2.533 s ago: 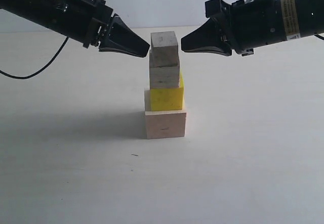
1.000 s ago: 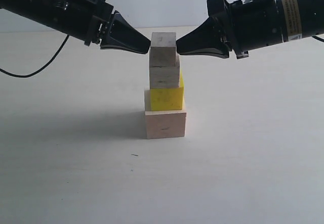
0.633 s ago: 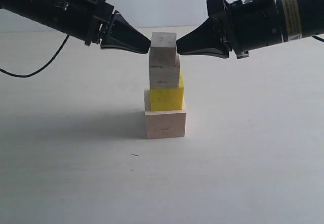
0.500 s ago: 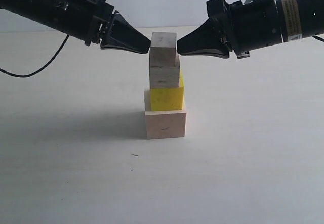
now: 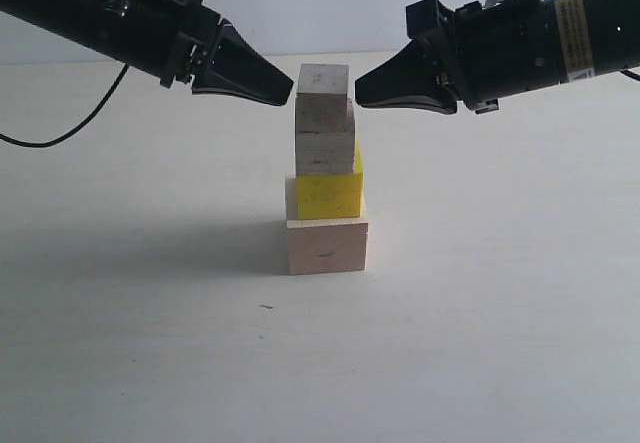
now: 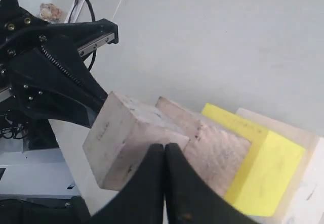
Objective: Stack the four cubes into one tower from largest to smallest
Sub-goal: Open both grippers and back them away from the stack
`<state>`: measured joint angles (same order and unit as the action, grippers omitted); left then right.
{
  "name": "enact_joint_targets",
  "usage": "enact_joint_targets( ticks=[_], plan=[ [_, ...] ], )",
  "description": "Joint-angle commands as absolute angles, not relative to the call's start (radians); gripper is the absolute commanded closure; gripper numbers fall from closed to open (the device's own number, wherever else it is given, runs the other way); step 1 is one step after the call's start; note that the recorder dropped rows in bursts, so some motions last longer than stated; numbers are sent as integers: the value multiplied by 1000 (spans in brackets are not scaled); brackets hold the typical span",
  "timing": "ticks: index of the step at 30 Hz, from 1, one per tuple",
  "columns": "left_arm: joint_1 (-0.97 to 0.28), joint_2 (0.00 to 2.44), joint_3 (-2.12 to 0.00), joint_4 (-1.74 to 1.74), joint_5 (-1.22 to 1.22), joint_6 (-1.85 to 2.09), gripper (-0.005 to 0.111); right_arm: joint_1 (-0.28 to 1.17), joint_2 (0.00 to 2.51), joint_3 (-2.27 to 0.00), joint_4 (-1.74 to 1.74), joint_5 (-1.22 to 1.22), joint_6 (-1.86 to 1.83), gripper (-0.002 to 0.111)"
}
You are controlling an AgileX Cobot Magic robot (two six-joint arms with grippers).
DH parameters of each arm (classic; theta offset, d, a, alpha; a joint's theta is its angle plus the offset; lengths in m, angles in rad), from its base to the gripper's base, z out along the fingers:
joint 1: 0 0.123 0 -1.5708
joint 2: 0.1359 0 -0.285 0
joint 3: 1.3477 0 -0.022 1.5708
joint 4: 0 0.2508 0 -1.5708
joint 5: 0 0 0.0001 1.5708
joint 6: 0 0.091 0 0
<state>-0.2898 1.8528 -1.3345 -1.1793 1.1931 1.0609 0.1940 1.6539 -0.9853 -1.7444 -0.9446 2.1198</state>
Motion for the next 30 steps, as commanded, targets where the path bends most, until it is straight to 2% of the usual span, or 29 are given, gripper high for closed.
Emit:
enact_joint_targets(
  ticks=[1, 17, 23, 30],
  plan=[
    [-286, 1833, -1337, -1164, 1184, 1057, 107, 195, 1643, -984, -1743, -930, 2115, 108],
    [-255, 1822, -1215, -1140, 1148, 1082, 107, 195, 1673, -984, -1744, -794, 2115, 108],
    [-257, 1822, -1179, -1204, 1137, 1128, 107, 195, 1775, -984, -1727, -826, 2115, 108],
    [-280, 1830, -1179, -1224, 1120, 1146, 107, 195, 1779, -984, -1719, -821, 2112, 108]
  ],
)
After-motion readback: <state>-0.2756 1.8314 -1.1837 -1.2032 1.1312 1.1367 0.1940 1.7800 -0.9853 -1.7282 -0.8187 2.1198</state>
